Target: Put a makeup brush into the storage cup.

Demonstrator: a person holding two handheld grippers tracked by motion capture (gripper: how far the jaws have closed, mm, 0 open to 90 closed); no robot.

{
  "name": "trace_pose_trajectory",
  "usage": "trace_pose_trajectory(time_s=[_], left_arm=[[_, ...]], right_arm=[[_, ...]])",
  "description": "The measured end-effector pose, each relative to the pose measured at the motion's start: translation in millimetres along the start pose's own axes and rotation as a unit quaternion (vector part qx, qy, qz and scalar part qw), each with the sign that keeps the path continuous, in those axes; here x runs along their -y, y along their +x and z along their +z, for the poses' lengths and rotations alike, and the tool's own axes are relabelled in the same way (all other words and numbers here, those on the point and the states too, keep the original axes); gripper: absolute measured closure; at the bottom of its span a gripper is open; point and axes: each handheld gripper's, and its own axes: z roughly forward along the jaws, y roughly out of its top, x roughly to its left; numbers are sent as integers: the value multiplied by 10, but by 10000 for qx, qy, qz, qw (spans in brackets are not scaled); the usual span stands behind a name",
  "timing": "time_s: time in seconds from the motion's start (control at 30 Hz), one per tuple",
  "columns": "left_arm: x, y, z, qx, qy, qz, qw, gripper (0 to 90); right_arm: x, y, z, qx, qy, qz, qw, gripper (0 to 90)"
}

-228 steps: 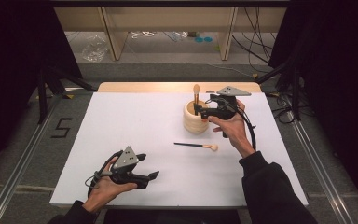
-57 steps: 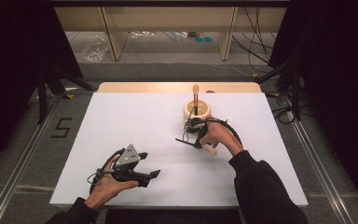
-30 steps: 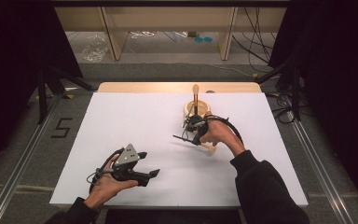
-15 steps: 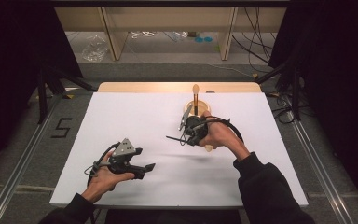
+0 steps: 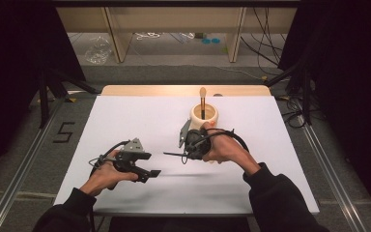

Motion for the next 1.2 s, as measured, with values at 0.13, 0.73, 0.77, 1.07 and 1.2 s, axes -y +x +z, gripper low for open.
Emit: trace_pose_trajectory(time_s=[0.13, 0.73, 0.77, 1.07, 1.2], left_arm=[[-64, -26, 23, 94, 391, 234, 9989, 253], [-287, -49, 132, 789, 924, 42, 9926, 440], [-293, -51, 142, 854, 901, 11, 9923, 454], [-344, -85, 203, 1153, 999, -94, 9882, 578], [-371, -70, 235, 1294, 982, -78, 9867, 643]], right_arm=[[-8, 78, 37, -22, -18, -218, 9998, 832], [-119, 296, 117, -77, 68, -795, 9968, 832], [-125, 305, 117, -74, 71, -786, 9969, 832], [-162, 371, 123, -163, 177, -882, 9958, 832], [-182, 410, 123, -201, 189, -796, 9964, 832]])
